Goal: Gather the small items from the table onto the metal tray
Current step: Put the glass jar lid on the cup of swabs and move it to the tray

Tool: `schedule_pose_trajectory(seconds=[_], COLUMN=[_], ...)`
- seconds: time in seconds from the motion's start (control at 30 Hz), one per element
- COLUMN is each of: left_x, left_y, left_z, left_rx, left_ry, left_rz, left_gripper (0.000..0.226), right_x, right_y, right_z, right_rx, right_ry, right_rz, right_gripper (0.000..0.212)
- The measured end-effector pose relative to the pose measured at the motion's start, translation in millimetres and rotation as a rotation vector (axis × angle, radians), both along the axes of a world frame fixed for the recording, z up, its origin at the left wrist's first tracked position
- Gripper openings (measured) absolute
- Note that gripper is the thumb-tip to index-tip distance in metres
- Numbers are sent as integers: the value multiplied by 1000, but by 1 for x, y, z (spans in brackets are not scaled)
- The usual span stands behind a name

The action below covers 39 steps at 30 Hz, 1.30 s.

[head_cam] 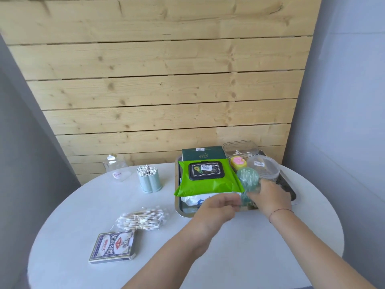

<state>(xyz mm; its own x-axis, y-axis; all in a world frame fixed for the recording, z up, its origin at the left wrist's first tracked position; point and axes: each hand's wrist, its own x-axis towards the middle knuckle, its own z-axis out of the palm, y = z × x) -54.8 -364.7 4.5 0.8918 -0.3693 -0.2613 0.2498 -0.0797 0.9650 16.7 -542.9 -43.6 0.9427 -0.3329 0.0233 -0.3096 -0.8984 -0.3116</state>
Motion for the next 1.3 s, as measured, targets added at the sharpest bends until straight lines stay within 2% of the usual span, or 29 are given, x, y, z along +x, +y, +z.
schedule_pose_trajectory(seconds=[0.1,0.17,0.23,0.3,0.37,0.47,0.67,0.73,0.8,0.9,1.03,1.2,1.3], left_x=[1,9,22,39,57,79,124,140,147,157,153,137,126], left_y=[57,96,133,162,197,221,260,272,277,287,288,276,257], left_z=[11,18,22,20,11,-4,-29,-37,-40,-52,-59,-55,-61], left_rx=[-21,9,55,89,111,167,245,221,209,202,153,78,163], left_ry=[-68,-119,-168,-196,-196,-184,-101,-54,-28,-29,-55,-115,-118], left_rz=[114,239,382,509,625,734,869,883,856,793,715,693,517], left_gripper=[37,27,29,29,27,26,57,67,74,73,58,79,86], right_x=[-15,-20,-18,-9,9,35,96,117,132,151,150,141,131], right_y=[15,41,82,124,179,239,337,357,366,382,384,352,315], right_z=[33,60,80,87,83,71,51,47,43,28,17,71,113], right_rx=[-96,-65,19,69,62,56,69,85,76,71,171,325,359], right_ry=[-217,-428,-540,-562,-495,-290,-38,7,20,50,36,-122,-186], right_rz=[-15,39,187,388,581,735,841,839,832,815,807,727,722], right_gripper=[24,23,23,26,32,46,74,82,82,68,50,54,54])
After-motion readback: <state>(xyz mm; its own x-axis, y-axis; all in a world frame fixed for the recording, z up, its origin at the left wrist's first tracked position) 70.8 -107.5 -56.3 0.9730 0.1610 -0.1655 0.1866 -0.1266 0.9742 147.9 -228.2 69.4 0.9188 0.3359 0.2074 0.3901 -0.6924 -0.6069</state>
